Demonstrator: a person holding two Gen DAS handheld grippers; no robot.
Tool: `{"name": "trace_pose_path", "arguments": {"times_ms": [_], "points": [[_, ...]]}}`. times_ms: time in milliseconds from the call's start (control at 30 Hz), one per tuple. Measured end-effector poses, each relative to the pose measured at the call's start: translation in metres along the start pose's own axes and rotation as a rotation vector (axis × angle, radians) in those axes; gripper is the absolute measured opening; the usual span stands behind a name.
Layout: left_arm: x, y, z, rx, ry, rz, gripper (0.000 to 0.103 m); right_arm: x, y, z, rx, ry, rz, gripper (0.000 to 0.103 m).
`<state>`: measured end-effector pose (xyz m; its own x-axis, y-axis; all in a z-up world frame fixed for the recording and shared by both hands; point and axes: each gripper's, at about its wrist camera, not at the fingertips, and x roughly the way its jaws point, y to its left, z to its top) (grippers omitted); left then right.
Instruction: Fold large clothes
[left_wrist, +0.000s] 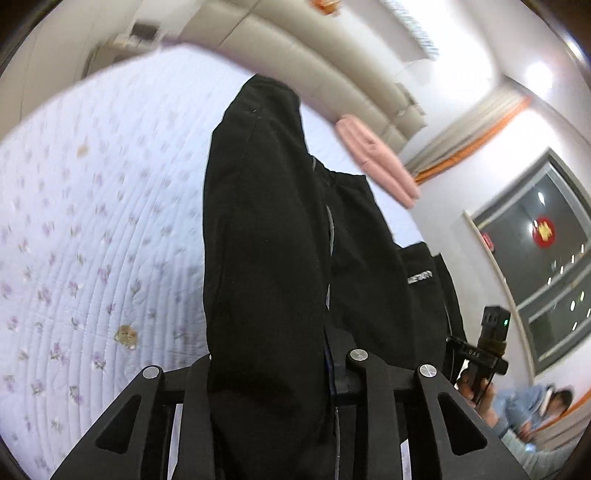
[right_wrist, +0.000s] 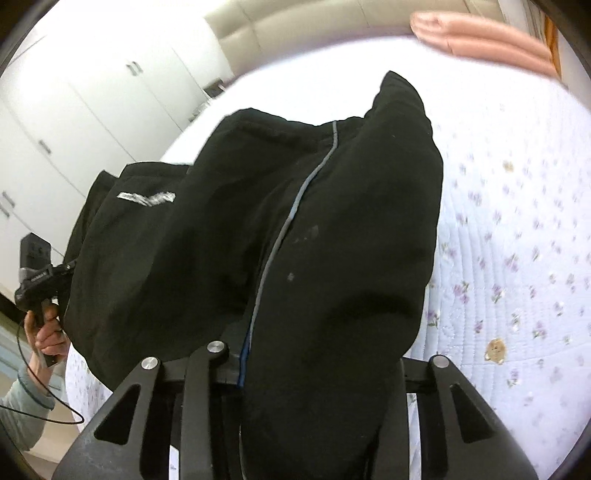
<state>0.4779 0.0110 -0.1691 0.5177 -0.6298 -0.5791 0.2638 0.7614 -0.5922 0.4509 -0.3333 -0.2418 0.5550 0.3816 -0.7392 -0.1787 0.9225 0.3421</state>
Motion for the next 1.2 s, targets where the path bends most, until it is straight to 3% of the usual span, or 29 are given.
{"name": "trace_pose_path", "arguments": {"times_ms": [133,367,567,667,767,933,1033,1067,1100,1167,1200], "points": [[-0.044,-0.051,-0.007,0.114,-0.093,-0.015,0.028,-0.040,0.041,-0.009,-0.101,-0.082,-0.008,0.038],[-0.147,-0.111,-0.043,0.205,-0.250,-0.048,0.028,-0.139,0.105,-0.037,-0.172,-0.216,-0.006,0.038],[-0.222,-0.123,-0.090,0.192,-0.260,-0.061,0.028,-0.208,0.158,-0.083,-0.187,-0.225,-0.058,0.038],[-0.244,-0.105,-0.118,0.163,-0.224,-0.070,0.028,-0.220,0.153,-0.103,-0.179,-0.184,-0.075,0.038],[-0.234,-0.082,-0.148,0.121,-0.176,-0.055,0.028,-0.208,0.149,-0.129,-0.170,-0.119,-0.092,0.038],[-0.191,-0.026,-0.203,0.015,-0.063,-0.002,0.028,-0.139,0.116,-0.178,-0.114,0.028,-0.116,0.039],[-0.165,0.027,-0.236,-0.072,-0.032,0.104,0.033,-0.090,0.087,-0.206,-0.082,0.087,-0.201,0.041],[-0.158,0.052,-0.243,-0.148,-0.015,0.074,0.036,-0.082,0.075,-0.212,-0.059,0.089,-0.207,0.045],[-0.153,0.081,-0.253,-0.259,-0.012,-0.022,0.038,-0.079,0.059,-0.216,0.001,0.086,-0.162,0.051],[-0.151,0.103,-0.261,-0.334,-0.025,-0.137,0.040,-0.077,0.031,-0.221,0.139,0.075,-0.060,0.055],[-0.150,0.106,-0.260,-0.346,-0.018,-0.152,0.041,-0.076,0.025,-0.223,0.156,0.076,-0.047,0.058]]}}
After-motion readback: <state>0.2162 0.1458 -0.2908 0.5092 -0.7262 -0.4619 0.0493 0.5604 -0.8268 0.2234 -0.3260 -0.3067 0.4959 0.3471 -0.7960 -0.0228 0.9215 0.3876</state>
